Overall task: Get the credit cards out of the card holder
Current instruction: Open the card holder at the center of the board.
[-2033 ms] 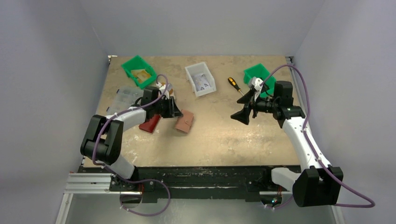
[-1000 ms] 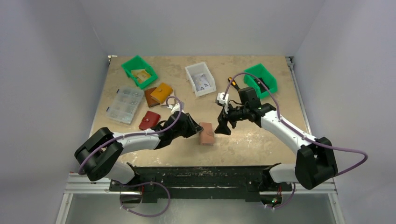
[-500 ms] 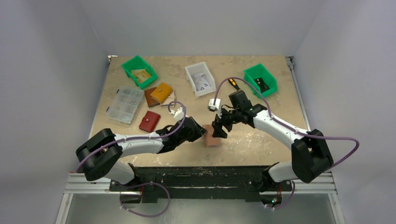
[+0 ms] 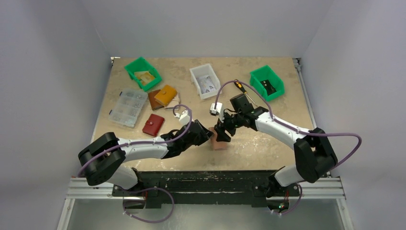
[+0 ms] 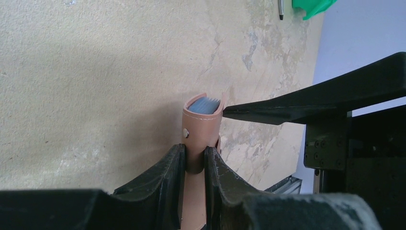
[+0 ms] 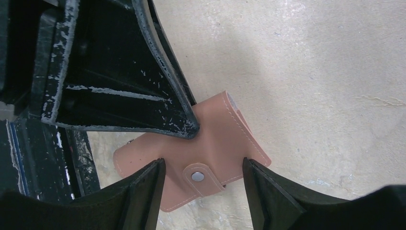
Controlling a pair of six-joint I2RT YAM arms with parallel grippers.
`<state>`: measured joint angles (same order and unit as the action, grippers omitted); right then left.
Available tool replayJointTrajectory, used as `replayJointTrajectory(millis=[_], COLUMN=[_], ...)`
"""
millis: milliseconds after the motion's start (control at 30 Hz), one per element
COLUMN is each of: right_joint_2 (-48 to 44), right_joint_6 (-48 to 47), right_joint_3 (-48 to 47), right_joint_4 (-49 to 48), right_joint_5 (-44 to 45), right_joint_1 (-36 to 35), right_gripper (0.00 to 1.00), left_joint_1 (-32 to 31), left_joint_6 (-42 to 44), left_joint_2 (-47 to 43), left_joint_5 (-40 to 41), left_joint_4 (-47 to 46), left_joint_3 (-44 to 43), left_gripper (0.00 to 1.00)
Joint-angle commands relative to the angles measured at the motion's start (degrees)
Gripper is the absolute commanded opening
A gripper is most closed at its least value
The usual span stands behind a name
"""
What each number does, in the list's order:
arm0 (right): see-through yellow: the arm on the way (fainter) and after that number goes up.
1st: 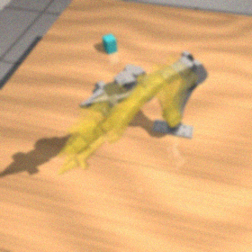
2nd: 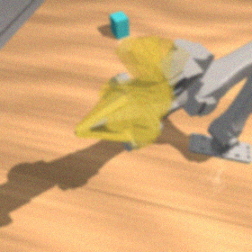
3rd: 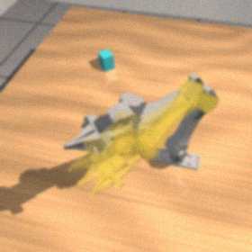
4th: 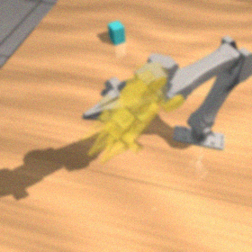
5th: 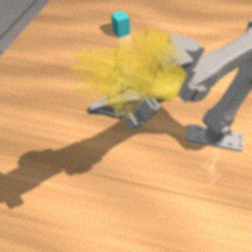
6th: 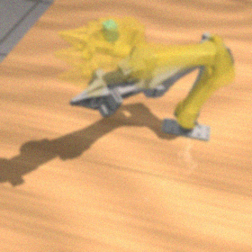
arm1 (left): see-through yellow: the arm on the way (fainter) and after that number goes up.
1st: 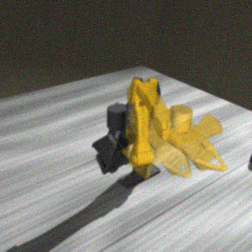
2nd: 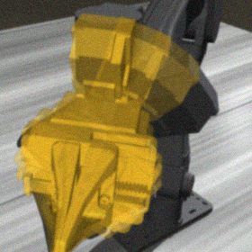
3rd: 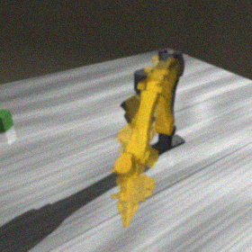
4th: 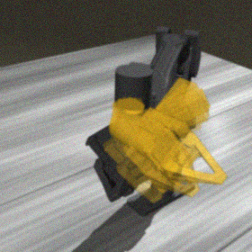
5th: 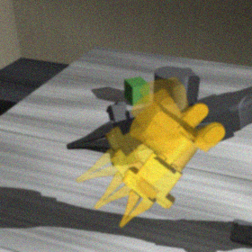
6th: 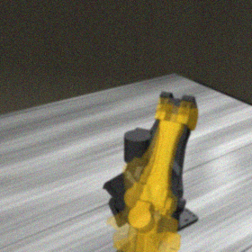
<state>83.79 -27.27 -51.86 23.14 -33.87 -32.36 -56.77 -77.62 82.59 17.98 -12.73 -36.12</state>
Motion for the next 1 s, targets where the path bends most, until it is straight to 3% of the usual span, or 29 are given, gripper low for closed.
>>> replayJointTrajectory(millis=[0, 267, 467, 967], right_joint_2=[0.6, 1.6, 2.2, 1.1], right_joint_6=[1.1, 1.5, 1.5, 2.7], right_joint_3=[-2.5, -2.7, -3.1, -3.8], right_joint_4=[-1.2, -1.2, -1.1, -2.2], right_joint_5=[2.8, 5.7, 7.3, 11.2], right_joint_1=[-0.7, -1.3, -1.5, -1.6], right_gripper=[0.66, 0.6, 0.49, 0.08], left_joint_1=[-0.4, -0.6, -0.7, -0.7], left_joint_6=[-1.7, -1.9, -2.4, -1.3], left_joint_2=[-1.6, -1.9, -2.3, -1.6], left_joint_5=[1.3, 1.3, 1.4, -0.1], left_joint_4=[-6.8, -7.7, -8.1, -8.9], left_joint_3=[-1.0, -0.4, 0.5, 2.2], left_gripper=[0.0, 0.0, 0.0, 0.0])
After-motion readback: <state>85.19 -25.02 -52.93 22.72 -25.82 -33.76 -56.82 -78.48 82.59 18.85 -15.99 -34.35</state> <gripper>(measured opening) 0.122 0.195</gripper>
